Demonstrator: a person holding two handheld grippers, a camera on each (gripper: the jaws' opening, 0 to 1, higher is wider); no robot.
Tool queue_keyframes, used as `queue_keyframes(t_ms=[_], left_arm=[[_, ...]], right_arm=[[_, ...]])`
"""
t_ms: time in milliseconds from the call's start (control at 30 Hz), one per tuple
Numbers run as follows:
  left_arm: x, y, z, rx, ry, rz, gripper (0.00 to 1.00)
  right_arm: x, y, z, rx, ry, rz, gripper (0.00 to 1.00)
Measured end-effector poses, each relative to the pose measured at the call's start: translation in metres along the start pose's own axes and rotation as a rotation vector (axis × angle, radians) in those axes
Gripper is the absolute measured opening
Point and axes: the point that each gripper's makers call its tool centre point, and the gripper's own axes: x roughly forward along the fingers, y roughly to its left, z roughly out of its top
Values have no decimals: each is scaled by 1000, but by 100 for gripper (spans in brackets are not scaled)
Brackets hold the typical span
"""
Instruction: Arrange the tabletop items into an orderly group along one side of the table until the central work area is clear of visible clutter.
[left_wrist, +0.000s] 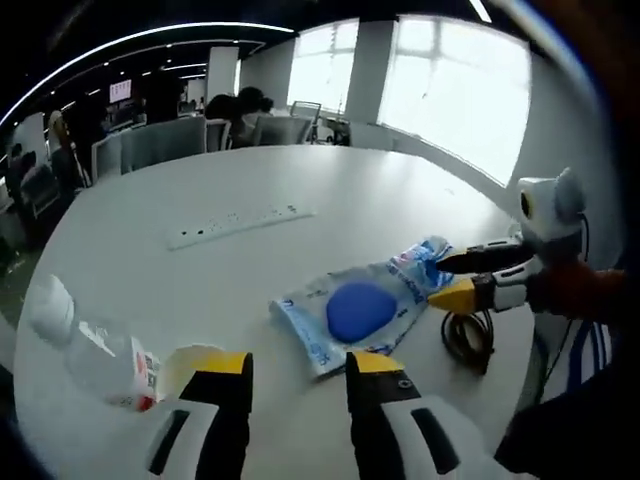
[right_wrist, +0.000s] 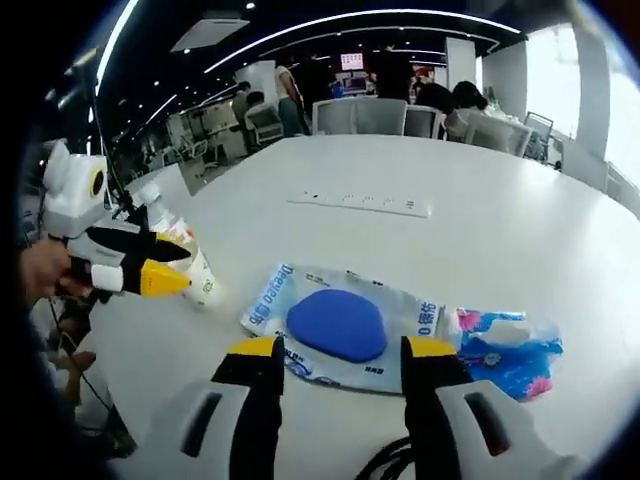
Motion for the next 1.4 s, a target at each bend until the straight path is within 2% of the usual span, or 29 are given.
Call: queue_keyframes(t_ms=[200, 300, 500, 733, 867, 933, 1133, 1200, 1300, 1400], left_arm=[[-34, 8, -8, -18, -53, 28, 44], [-48, 8, -12, -26, -80, 37, 51], [-78, 12, -22, -42, -127, 68, 54], [-104, 6, -33, -42, -168, 66, 62], [-115, 2, -43, -40, -166, 51, 68], [-120, -1, -47, -34, -167, 45, 70], [-135, -8, -62, -38, -172, 20, 79], [-139, -7, -65, -41, -169, 21, 79], [-143, -7, -69, -56, -171, 12, 87], [-146, -9, -72, -9, -163, 8, 91]], right_arm=[[8, 27, 16, -20, -21, 57, 50], [12, 44, 24, -32, -29, 88, 51], [22, 72, 34, -62, -26, 142, 51], [35, 107, 42, -85, -11, 205, 48], [45, 128, 45, -103, 5, 234, 45], [50, 132, 47, -112, 14, 240, 43], [70, 159, 48, -99, 61, 275, 30], [75, 164, 50, -95, 64, 272, 29], [78, 171, 46, -85, 90, 270, 26], [88, 167, 47, -72, 105, 246, 23]])
